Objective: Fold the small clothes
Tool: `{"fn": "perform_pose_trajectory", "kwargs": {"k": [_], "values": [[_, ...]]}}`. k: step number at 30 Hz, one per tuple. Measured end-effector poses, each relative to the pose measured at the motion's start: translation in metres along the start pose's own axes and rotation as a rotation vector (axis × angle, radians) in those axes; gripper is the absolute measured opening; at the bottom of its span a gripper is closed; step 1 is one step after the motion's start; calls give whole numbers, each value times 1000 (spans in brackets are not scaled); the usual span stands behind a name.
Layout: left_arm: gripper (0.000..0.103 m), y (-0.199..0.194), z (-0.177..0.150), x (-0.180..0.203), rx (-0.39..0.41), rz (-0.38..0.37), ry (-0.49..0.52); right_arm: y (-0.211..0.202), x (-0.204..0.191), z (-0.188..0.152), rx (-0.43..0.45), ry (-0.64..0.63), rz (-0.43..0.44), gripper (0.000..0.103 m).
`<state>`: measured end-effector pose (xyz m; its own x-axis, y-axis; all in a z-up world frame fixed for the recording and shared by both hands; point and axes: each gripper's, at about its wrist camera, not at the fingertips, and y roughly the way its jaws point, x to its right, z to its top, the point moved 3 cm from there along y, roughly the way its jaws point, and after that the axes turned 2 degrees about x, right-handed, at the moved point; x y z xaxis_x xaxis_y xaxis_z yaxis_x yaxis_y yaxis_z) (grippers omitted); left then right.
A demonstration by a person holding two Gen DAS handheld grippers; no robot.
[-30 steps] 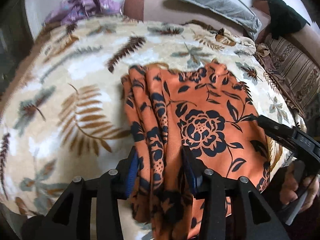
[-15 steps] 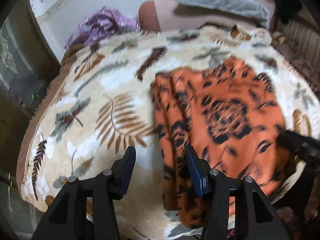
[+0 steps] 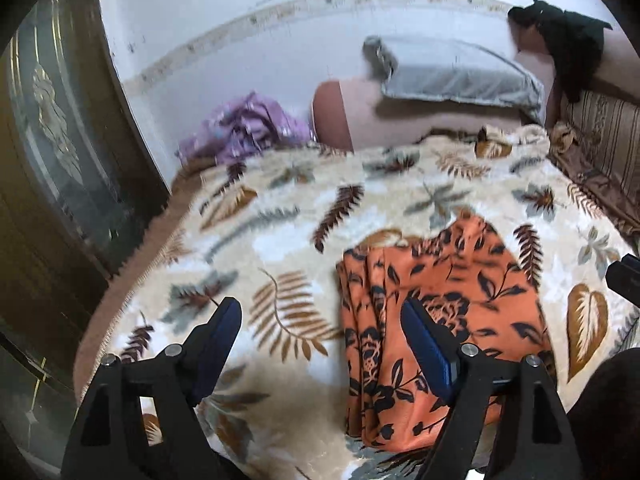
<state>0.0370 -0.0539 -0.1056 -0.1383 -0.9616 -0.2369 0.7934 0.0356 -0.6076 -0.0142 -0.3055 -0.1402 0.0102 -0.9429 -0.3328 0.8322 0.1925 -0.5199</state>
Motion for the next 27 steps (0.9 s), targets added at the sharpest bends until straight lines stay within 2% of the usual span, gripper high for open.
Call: {"fn": "perform_pose_trajectory", "kwargs": {"k": [2, 6, 10, 14, 18, 22, 27], "values": [[83, -9, 6, -3, 20, 4, -10, -13, -7, 5, 23, -15, -4, 60], [95, -29, 14, -11, 53, 10, -51, -32, -18, 11, 54, -56, -40, 60], [96, -50, 22, -18, 101, 30, -87, -44, -29, 11, 70, -81, -42, 60], [96, -58, 24, -18, 89, 28, -85, -52, -37, 6, 64, -98, -49, 60], [96, -66, 22, -16, 87, 66, -62, -57, -41, 1, 59, -99, -50, 60], [96, -77, 22, -18, 98, 28, -74, -66, -43, 3, 81, -111, -69, 60], [96, -90, 24, -23, 127, 29, -88, -73, -49, 7, 100, -129, -77, 61]]}}
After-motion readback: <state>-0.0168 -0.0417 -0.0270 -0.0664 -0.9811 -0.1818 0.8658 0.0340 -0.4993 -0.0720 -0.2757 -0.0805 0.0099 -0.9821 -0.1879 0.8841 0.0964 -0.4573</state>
